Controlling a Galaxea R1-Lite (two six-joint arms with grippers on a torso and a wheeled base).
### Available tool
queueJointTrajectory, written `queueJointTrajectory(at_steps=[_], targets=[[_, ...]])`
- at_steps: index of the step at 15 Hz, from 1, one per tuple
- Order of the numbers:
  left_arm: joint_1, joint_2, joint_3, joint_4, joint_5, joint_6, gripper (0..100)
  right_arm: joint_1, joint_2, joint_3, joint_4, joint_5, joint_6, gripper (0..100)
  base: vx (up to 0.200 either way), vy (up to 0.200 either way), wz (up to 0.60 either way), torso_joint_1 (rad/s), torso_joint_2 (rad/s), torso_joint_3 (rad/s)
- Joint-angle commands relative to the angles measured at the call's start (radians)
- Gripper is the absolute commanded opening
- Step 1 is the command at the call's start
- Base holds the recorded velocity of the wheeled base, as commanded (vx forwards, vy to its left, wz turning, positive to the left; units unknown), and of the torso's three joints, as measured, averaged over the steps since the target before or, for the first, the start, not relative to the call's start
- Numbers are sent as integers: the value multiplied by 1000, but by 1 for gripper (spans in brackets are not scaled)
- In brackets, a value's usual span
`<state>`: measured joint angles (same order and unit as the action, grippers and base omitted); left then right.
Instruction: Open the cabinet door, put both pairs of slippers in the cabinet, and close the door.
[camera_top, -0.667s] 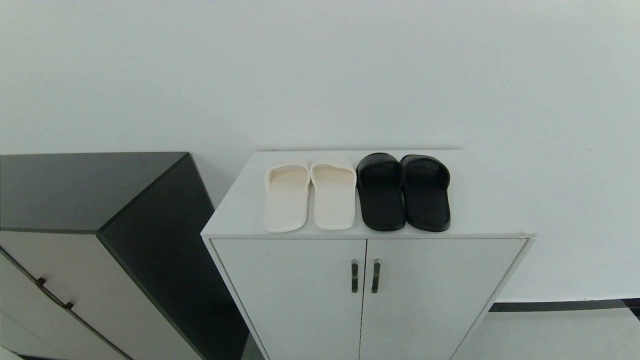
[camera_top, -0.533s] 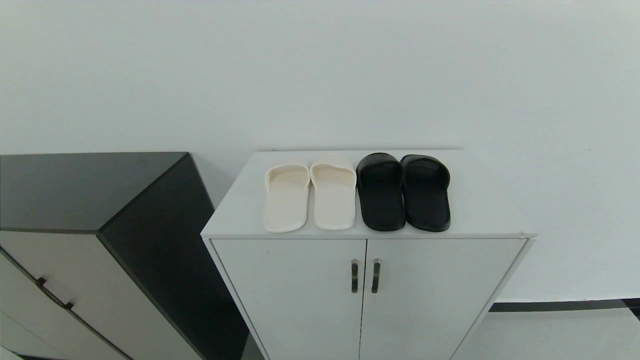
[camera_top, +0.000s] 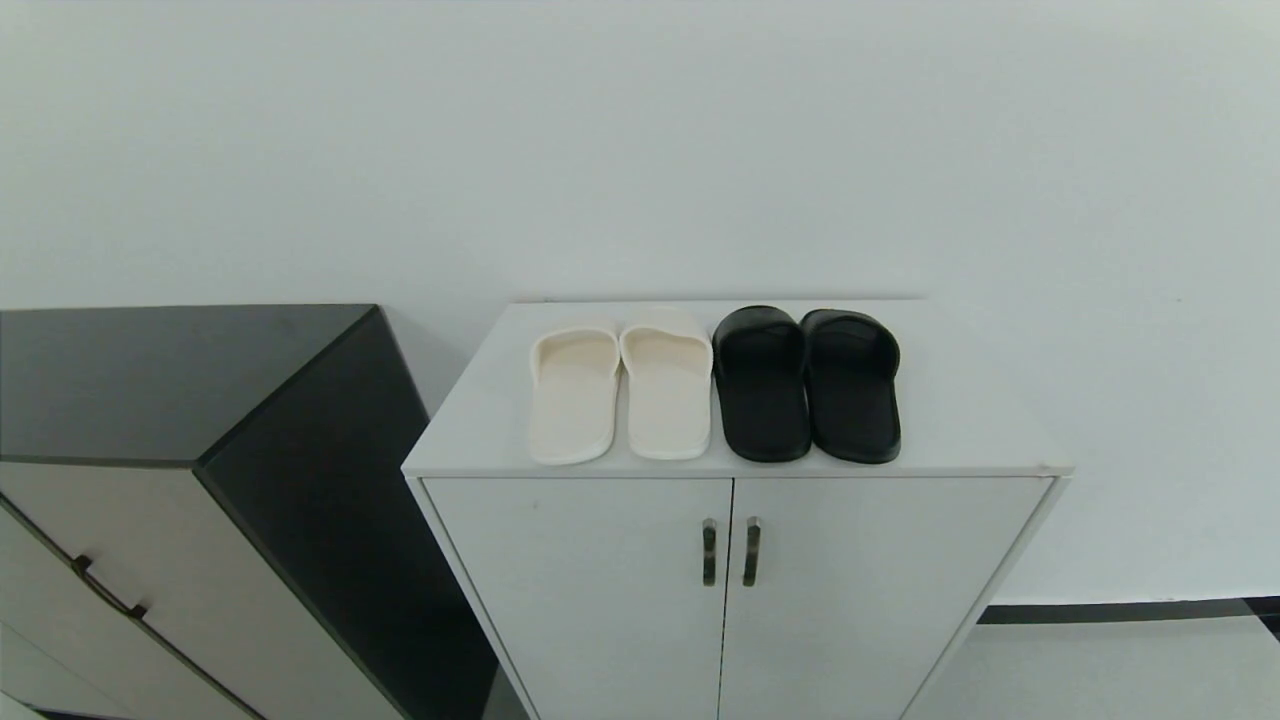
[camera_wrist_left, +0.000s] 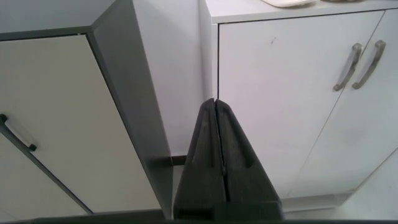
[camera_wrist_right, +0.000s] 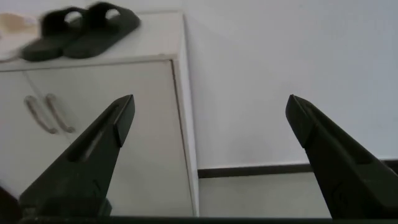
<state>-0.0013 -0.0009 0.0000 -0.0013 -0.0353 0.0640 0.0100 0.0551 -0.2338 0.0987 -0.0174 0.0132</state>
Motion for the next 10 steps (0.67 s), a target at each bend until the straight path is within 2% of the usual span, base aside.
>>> queueJointTrajectory(at_steps=[1,4,5,6,8,10], targets=[[0,1,0,0,0,0,0,16,310,-111,67,91,24,100,0,0,0,0,0,0],[0,1,0,0,0,0,0,61,641,-116,-205,128,80,100,0,0,0,0,0,0],[0,1,0,0,0,0,0,156,799,-142,-330,109,122,100,0,0,0,0,0,0],[0,1,0,0,0,0,0,245,885,-188,-373,50,154,100,0,0,0,0,0,0],[0,1,0,0,0,0,0,430,982,-275,-376,-93,214,100,0,0,0,0,0,0],[0,2,0,0,0,0,0,556,1089,-355,-378,-222,231,100,0,0,0,0,0,0]])
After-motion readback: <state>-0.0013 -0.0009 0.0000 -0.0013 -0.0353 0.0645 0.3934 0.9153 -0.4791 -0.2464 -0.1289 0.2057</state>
